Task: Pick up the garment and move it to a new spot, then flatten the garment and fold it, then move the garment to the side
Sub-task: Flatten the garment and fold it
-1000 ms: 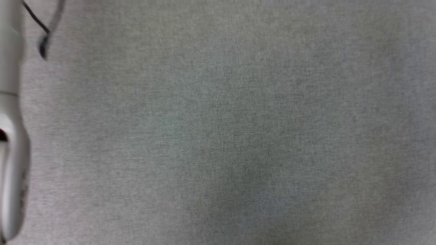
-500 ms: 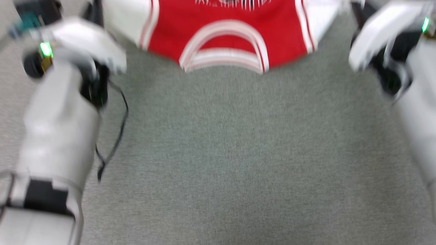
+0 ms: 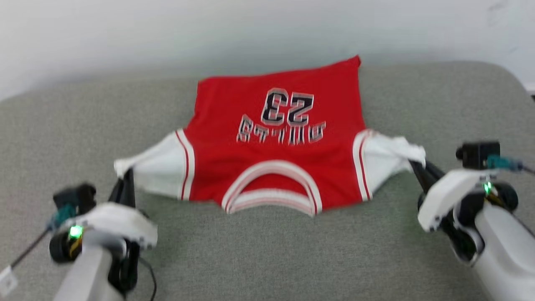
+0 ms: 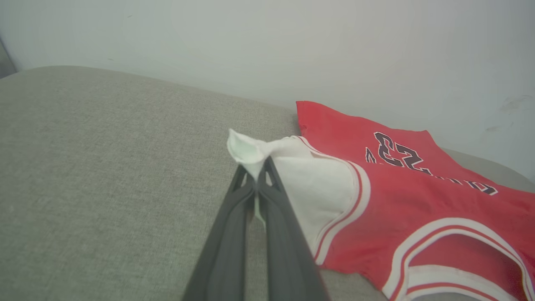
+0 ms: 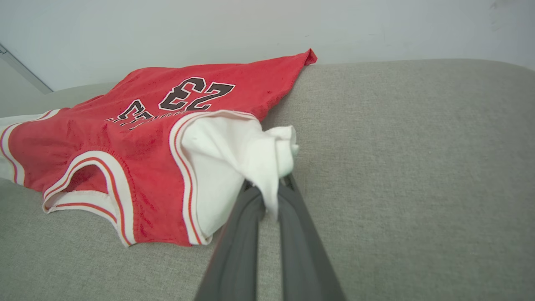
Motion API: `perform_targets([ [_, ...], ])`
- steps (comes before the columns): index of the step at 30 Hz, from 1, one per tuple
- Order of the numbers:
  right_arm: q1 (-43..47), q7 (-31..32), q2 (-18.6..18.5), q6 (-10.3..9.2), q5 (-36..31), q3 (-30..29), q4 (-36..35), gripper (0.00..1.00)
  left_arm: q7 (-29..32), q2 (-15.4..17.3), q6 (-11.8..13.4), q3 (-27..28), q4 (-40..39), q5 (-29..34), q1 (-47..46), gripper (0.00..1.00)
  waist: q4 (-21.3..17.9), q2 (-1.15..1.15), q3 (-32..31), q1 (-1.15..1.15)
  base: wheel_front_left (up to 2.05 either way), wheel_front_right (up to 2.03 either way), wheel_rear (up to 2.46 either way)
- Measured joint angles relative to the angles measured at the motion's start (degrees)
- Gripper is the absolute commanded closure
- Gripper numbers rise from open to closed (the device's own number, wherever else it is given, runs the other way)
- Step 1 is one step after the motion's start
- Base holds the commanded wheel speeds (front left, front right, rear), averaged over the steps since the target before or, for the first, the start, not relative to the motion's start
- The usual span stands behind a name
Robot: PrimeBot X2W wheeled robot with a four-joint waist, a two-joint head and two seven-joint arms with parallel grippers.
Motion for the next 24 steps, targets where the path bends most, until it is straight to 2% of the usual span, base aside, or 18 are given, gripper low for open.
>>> perform_targets([
  [6,13.11,2.68,-2.29,0.0,-2.21,-4.83,-8.43,1.0,3.44,2.55,5.88,0.91,-15.24,-0.99,17.18,1.0,-0.55,0.0,-4.03,-0.01,0.0,0.0,0.0],
  [10,22.07,5.47,-2.14,0.01,-4.35,-10.93,-14.8,1.0,7.15,4.7,10.38,0.88,-26.46,-0.34,26.61,1.0,-0.15,0.0,-5.02,-0.01,0.0,0.0,0.0],
  [15,33.91,10.91,1.46,0.01,-8.64,-19.31,-23.4,1.0,11.25,6.48,14.56,0.41,-36.54,0.4,34.63,1.0,1.23,0.0,-5.46,-0.01,0.0,0.0,0.0],
  [21,45.07,20.49,6.64,0.0,-14.16,-27.52,-33.26,1.0,13.28,7.1,17.16,-0.67,-43.44,1.2,39.18,1.0,2.95,0.0,-5.8,0.0,0.0,0.0,0.0],
  [22,46.06,21.6,7.53,0.0,-14.88,-28.4,-34.67,0.95,13.25,6.95,17.24,-0.91,-44.29,1.35,39.29,1.0,3.25,0.0,-5.7,0.0,0.0,0.0,0.0],
  [23,46.5,22.34,8.23,0.0,-15.49,-28.82,-36.26,0.53,13.14,6.79,17.41,-1.21,-45.08,1.56,39.26,1.0,3.51,0.0,-5.51,0.0,0.0,0.0,0.0],
  [24,46.46,22.76,9.04,0.0,-15.7,-29.43,-37.87,0.0,13.08,6.45,17.5,-1.51,-45.74,1.81,39.12,1.0,3.74,0.0,-5.19,0.0,0.0,0.0,0.0],
])
